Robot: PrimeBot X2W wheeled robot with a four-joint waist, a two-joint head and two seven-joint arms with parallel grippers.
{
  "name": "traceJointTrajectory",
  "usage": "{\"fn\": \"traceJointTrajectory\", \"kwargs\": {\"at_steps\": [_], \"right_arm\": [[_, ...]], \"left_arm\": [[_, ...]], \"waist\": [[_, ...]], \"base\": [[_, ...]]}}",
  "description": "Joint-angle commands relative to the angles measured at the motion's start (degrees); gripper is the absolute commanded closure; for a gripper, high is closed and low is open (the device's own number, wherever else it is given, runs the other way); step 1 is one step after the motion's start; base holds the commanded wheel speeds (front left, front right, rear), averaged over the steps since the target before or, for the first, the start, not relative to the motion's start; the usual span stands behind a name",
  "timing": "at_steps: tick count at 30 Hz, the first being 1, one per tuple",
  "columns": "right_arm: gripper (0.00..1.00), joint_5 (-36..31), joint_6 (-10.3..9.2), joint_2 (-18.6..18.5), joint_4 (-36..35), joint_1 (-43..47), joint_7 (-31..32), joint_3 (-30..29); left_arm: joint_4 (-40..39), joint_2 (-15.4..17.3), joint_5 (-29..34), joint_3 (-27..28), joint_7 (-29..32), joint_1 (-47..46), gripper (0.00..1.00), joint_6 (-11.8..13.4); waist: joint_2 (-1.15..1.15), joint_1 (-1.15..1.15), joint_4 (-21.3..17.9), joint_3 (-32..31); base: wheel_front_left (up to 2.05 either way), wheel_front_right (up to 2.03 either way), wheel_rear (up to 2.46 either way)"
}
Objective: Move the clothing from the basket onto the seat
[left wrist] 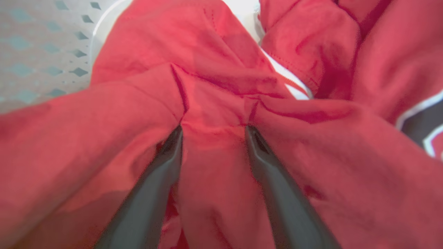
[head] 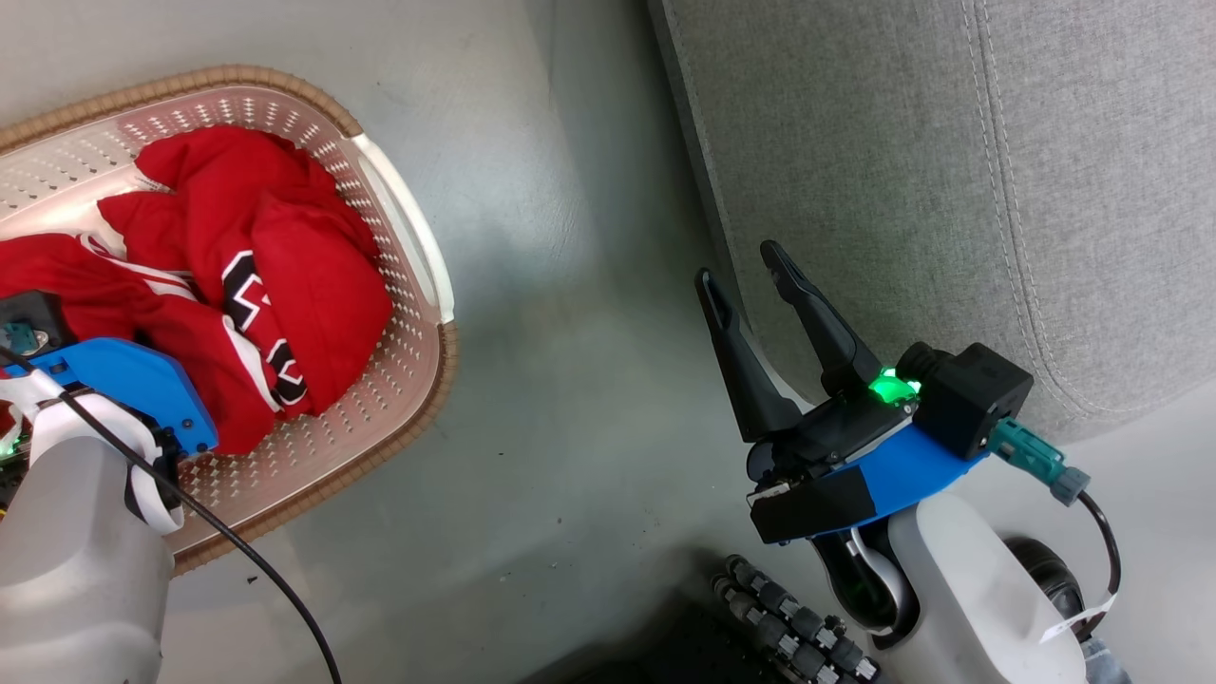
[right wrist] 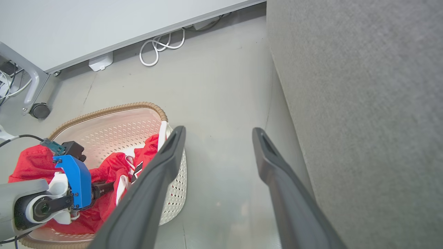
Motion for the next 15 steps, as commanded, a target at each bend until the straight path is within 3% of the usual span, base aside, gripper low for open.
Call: {"fn": "traceJointTrajectory", "kwargs": {"at_steps": [1, 2, 15], "right_arm": [[0.0, 0.5, 0.01, 0.0, -0.1, -0.7, -0.2, 0.0], [0.0, 0.5, 0.01, 0.0, -0.1, -0.7, -0.2, 0.0], [0.0, 0.8, 0.01, 0.0, -0.1, -1.2, -0.2, 0.1]], "left_arm": [[-0.5, 0.7, -0.3, -0.1, 0.3, 0.4, 0.78, -0.4], [-0.7, 0.8, -0.3, -0.2, 0.3, 0.5, 1.0, -0.6], [-3.2, 1.8, -1.2, -0.8, 1.0, 1.7, 1.0, -1.5]], "waist": [[0.0, 0.0, 0.0, 0.0], [0.0, 0.0, 0.0, 0.1], [0.0, 0.0, 0.0, 0.0]], "base": [[0.0, 0.0, 0.0], [0.0, 0.0, 0.0], [0.0, 0.0, 0.0]]}}
